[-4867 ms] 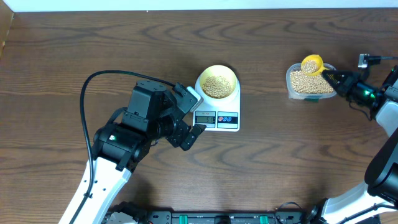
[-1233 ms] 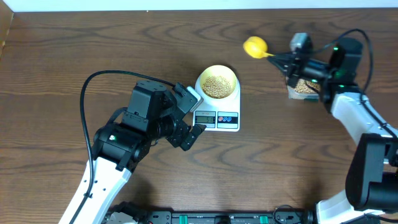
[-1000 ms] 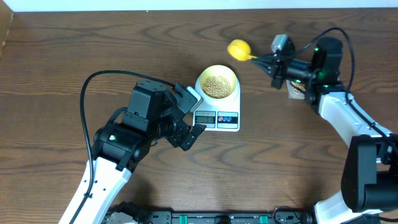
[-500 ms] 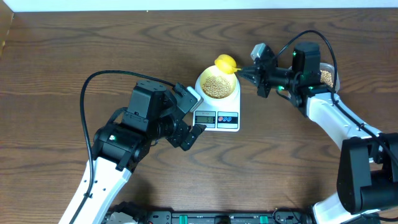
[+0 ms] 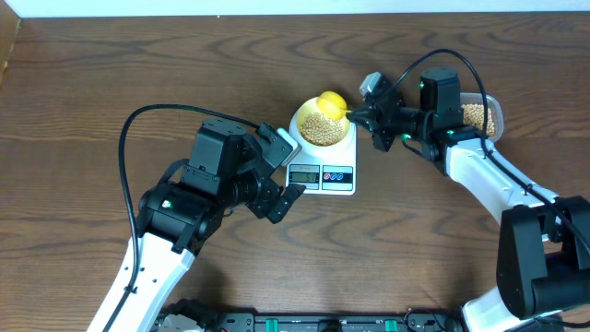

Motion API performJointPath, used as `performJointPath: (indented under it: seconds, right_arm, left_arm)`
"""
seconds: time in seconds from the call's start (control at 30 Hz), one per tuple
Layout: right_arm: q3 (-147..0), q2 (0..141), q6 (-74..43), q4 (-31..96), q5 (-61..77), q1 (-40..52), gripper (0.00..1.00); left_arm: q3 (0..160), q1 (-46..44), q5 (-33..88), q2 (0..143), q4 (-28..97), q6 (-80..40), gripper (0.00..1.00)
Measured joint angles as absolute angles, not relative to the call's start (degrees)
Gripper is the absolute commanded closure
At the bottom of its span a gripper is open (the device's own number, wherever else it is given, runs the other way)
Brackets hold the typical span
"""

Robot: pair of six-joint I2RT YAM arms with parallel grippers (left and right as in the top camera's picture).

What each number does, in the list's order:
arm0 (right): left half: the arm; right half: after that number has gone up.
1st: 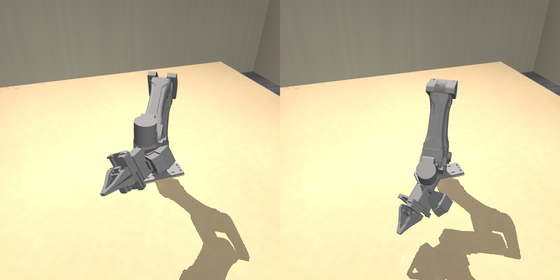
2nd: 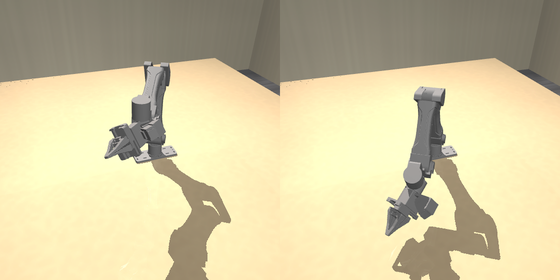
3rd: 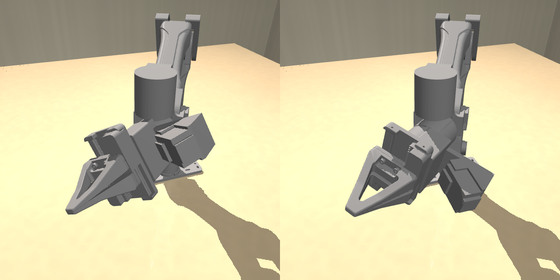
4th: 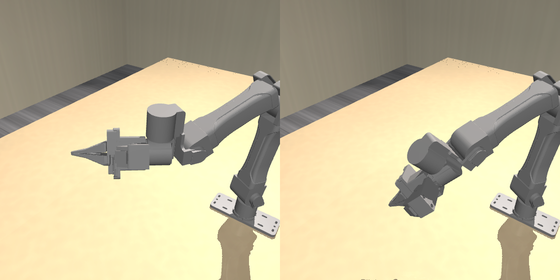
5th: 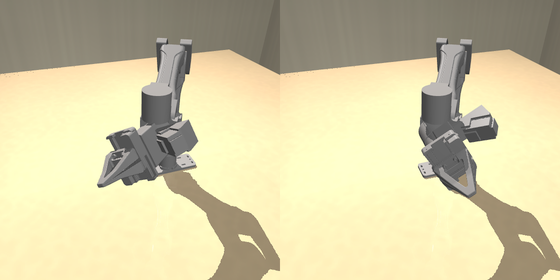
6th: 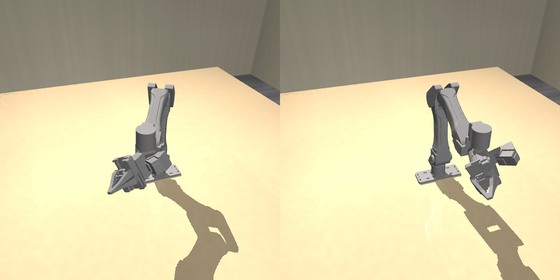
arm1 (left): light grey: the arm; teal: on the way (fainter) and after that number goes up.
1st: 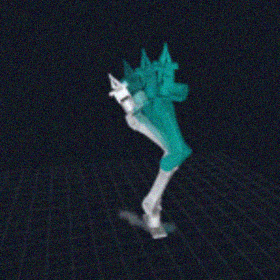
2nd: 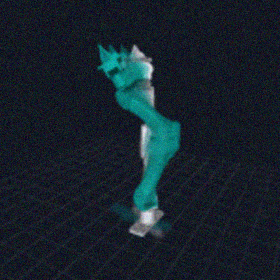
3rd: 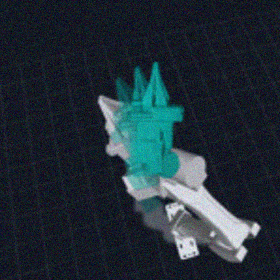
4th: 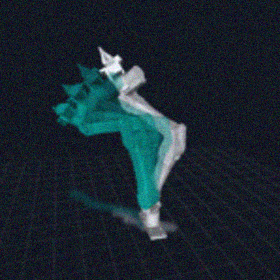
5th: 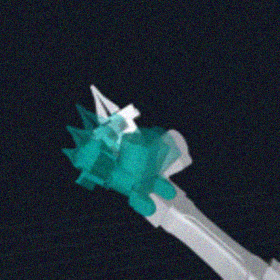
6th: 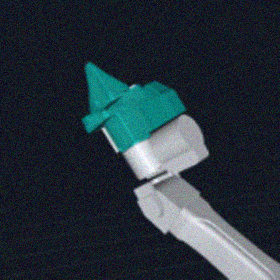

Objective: Scoop item into bowl and weigh 50g on scale
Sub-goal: 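Lift the scoop and carry it left over the yellow bowl, then tilt the scoop with the right gripper to drop beans into the bowl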

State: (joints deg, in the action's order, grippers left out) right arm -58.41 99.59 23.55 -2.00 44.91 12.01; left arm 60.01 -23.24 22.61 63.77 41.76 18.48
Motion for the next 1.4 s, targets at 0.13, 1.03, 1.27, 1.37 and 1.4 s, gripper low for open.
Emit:
performJointPath:
  seconds: [0.13, 1.03, 1.27, 1.37, 1.4]
  right_arm:
    - [-58.4, 99.6, 23.6, -1.1, 43.0, 13.0, 0.99]
    - [-58.4, 99.6, 24.9, 1.4, 34.7, 17.4, 0.99]
    - [-58.4, 99.6, 24.9, 2.4, 34.0, 17.7, 0.99]
    - [-58.4, 99.6, 25.0, 2.6, 33.8, 18.0, 0.99]
    - [-58.4, 99.6, 24.9, 2.6, 33.8, 18.2, 0.99]
  left_arm:
    - [60.0, -23.2, 22.6, 63.8, 41.8, 18.5, 0.06]
    - [60.0, -23.2, 22.6, 63.8, 41.8, 18.5, 0.06]
    - [60.0, -23.2, 22.6, 63.8, 41.8, 18.5, 0.06]
    - [60.0, -23.2, 22.6, 63.8, 41.8, 18.5, 0.06]
    - [60.0, -23.2, 22.6, 63.8, 41.8, 18.5, 0.06]
